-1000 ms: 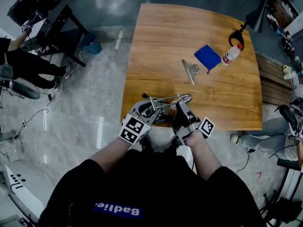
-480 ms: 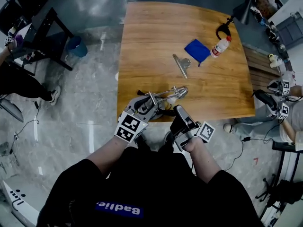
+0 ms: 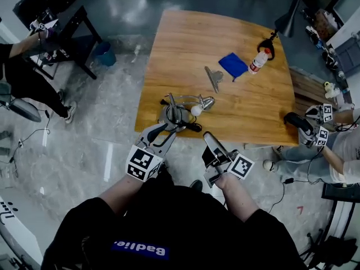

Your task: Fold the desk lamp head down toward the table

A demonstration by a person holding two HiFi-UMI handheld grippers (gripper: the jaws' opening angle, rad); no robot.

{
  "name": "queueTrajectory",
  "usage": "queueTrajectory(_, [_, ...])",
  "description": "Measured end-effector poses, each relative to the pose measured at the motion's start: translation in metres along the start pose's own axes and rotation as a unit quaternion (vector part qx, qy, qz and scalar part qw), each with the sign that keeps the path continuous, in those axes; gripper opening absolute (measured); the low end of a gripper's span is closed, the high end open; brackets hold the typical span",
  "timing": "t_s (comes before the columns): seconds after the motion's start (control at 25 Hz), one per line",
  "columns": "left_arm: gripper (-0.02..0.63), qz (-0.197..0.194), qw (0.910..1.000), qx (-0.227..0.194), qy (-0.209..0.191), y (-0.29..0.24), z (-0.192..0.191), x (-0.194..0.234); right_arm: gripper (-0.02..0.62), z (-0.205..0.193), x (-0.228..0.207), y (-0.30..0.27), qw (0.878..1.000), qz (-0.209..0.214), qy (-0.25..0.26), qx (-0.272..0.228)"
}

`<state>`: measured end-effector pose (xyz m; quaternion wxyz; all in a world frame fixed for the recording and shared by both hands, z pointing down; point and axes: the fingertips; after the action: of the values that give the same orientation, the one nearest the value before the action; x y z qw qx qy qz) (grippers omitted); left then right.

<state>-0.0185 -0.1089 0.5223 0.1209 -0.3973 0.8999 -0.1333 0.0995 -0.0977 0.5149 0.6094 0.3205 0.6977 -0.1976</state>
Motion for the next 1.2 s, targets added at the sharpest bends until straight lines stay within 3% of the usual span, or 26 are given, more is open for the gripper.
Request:
queueTrajectory(0.16, [0.133, 0.008, 0.9987, 0.006, 0.051, 0.021, 0.012, -0.057, 0.155, -0.019, 0.026, 0.031, 0.994, -0.005, 0.098, 0.057])
queueTrajectory(0.32, [0.133, -0.004, 0.9987, -0.002, 0.050, 0.049, 0.033, -0.094, 0.155, -0.043, 0.062, 0.050, 0.978, -0.004, 0.188, 0.087])
queueTrajectory(0.52, [0.132, -0.016, 0.9976, -0.043, 0.051, 0.089, 0.062, -0.104, 0.152, -0.080, 0.113, 0.048, 0.937, 0.009, 0.332, 0.113])
queueTrajectory(0.64, [0.132, -0.031, 0.9965, -0.066, 0.041, 0.111, 0.075, -0.105, 0.095, -0.101, 0.131, 0.048, 0.911, 0.012, 0.395, 0.118])
queueTrajectory(0.92, [0.072, -0.058, 0.9921, -0.106, 0.036, 0.141, 0.092, -0.111, 0.023, -0.129, 0.153, 0.043, 0.875, 0.018, 0.469, 0.120])
queueTrajectory(1.2, [0.011, -0.074, 0.9904, -0.113, 0.030, 0.146, 0.092, -0.115, 0.006, -0.142, 0.159, 0.038, 0.857, 0.018, 0.500, 0.121])
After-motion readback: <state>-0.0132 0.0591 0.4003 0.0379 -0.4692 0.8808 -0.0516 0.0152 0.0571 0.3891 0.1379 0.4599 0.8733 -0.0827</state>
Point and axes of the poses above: the fingertips, and each gripper's own axes: y backward along the fingers, x to its left, z out of its top, and after that the axes turned 11 degrees about -y, right-handed
